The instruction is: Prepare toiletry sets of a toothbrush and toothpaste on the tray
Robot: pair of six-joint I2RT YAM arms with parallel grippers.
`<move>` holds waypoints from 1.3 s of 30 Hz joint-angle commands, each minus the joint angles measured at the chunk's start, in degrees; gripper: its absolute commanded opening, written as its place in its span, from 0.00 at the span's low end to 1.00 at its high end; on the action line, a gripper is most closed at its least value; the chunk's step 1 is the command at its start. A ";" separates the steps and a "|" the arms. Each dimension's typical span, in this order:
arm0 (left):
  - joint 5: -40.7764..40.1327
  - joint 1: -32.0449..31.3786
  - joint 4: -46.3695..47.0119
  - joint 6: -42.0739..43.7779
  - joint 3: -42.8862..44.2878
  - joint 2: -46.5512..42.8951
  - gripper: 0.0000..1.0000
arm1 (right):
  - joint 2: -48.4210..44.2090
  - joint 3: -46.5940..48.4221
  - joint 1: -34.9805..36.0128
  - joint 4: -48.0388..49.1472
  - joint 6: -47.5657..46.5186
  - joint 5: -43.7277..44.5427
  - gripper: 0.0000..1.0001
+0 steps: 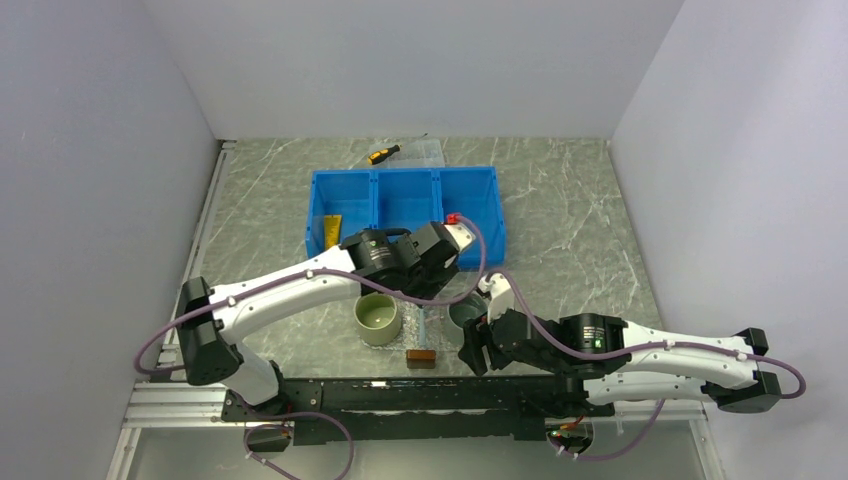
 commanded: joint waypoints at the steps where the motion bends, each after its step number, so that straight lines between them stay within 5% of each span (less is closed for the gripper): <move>1: -2.62 0.17 2.49 0.24 1.94 -5.12 0.63 | 0.34 2.39 -0.02 1.23 -0.70 1.64 0.68; 11: -7.00 0.17 6.88 0.53 -1.26 -14.40 0.74 | 2.54 6.21 -0.02 -0.46 -0.21 5.11 0.68; 23: -11.57 0.17 9.53 0.07 -10.47 -30.48 0.98 | 3.35 10.92 -0.02 -2.65 1.03 15.53 0.83; 32: -15.50 0.17 10.04 -1.29 -16.24 -38.94 0.99 | 4.38 14.83 -0.66 -5.12 -0.31 23.12 0.89; 39: -20.05 0.17 6.96 -4.06 -19.51 -43.34 0.99 | 6.78 14.45 -14.59 -0.94 -9.62 17.59 0.91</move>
